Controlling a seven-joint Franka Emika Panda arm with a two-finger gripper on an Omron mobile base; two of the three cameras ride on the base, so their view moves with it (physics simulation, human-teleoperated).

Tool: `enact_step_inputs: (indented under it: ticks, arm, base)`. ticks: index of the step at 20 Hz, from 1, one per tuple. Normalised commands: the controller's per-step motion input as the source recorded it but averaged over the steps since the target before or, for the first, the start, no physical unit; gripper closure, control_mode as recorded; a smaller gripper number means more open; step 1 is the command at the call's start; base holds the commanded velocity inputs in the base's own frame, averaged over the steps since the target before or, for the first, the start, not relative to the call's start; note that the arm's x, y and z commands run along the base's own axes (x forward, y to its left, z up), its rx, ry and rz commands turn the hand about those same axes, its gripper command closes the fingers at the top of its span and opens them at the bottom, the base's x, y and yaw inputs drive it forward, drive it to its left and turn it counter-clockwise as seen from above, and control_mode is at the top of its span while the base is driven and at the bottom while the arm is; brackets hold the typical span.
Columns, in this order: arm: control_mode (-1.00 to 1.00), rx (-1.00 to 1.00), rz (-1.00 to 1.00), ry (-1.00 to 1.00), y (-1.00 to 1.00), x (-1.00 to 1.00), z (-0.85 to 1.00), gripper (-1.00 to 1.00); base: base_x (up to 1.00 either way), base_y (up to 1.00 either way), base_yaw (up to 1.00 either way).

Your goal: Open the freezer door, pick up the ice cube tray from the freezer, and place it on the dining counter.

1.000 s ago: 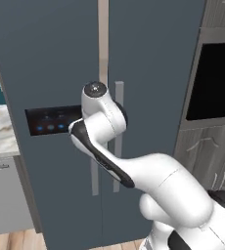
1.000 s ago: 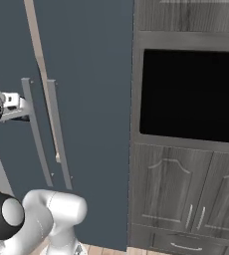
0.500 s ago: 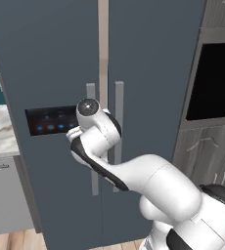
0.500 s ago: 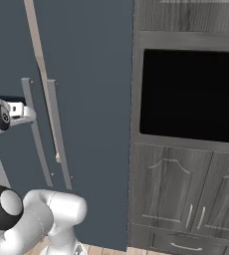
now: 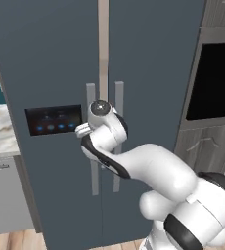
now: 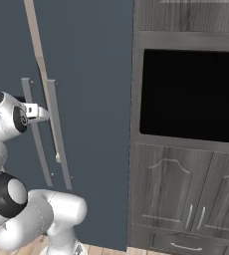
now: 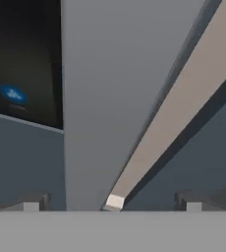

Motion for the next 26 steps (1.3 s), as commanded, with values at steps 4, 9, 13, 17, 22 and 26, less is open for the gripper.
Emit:
enact_step_inputs:
  ticks: [4,9,13,17,22,26]
  arm:
    - [-1.00,0.00,0.00,-0.04,-0.01,0.68,-0.14,-1.00]
    - [-1.00,0.00,0.00,-0.03,0.29,0.26,-0.04,-1.00]
    - [-1.00,0.00,0.00,-0.02,0.19,0.19,0.00,-1.00]
    - [-1.00,0.00,0.00,-0.06,0.00,0.30,-0.14,-1.00]
    - [-1.00,0.00,0.00,-0.17,-0.09,0.07,-0.41,-1.00]
    - [-1.00,0.00,0.00,-0.20,-0.04,0.19,-0.34,-1.00]
  base:
    - [0.00,0.00,0.00]
    - [0.00,0.00,0.00]
    - [0.00,0.00,0.00]
    - [0.00,0.00,0.00]
    - [0.00,0.00,0.00]
    - [0.00,0.00,0.00]
